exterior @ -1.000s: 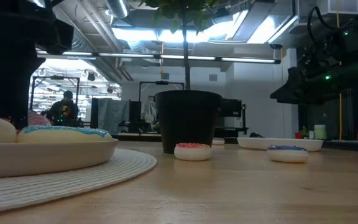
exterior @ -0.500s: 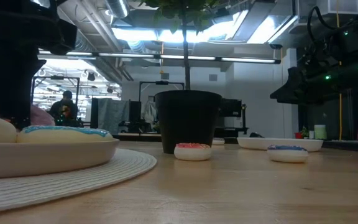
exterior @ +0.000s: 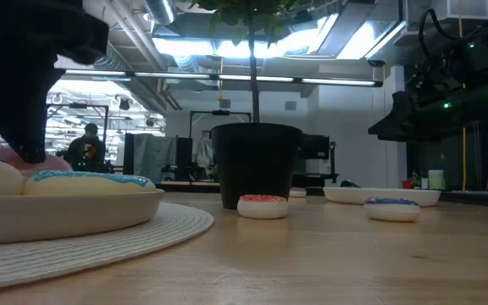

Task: Pick & Place donuts
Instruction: Put the large pink donut on the brown plate

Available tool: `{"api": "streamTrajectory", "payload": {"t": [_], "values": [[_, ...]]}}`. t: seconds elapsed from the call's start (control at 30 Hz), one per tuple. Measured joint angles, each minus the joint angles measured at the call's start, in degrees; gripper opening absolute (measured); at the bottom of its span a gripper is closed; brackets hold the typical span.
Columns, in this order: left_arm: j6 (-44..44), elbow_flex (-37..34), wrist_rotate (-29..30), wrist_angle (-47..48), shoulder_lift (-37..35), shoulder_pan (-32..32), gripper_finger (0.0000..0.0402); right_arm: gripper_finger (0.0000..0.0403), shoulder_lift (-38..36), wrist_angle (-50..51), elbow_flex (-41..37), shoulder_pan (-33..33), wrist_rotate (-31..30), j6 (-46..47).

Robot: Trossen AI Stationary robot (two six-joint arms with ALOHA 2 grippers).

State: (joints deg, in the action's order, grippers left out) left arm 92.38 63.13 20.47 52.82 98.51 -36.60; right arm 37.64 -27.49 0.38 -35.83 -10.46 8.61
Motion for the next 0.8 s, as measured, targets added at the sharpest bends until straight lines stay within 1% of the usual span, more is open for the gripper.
{"api": "streamTrajectory", "payload": {"t": [0.17,0.3,0.43,0.53,0.67,0.8], "values": [[0.0,2.4,0.6,1.8,-0.1,0.0,0.0002,0.0218,0.0,0.0,0.0,0.0,0.0,0.0],[0.0,3.1,0.7,1.8,-0.1,0.0,0.0002,0.0218,0.0,0.0,0.0,0.0,0.0,0.0],[0.4,3.1,-2.1,2.1,-0.1,0.4,0.0004,0.0218,0.0,0.0,0.0,0.0,0.0,0.1],[-1.0,3.1,-4.8,2.1,-0.1,1.3,0.0009,0.0218,0.0,0.0,0.0,0.0,0.0,0.0],[-2.1,3.1,-5.4,2.1,-0.1,2.2,0.0027,0.0218,0.0,0.0,0.0,0.0,0.0,0.0],[-2.1,3.1,-5.5,2.1,-0.1,2.6,0.0063,0.0218,0.0,0.0,0.0,0.0,0.0,0.0]]}}
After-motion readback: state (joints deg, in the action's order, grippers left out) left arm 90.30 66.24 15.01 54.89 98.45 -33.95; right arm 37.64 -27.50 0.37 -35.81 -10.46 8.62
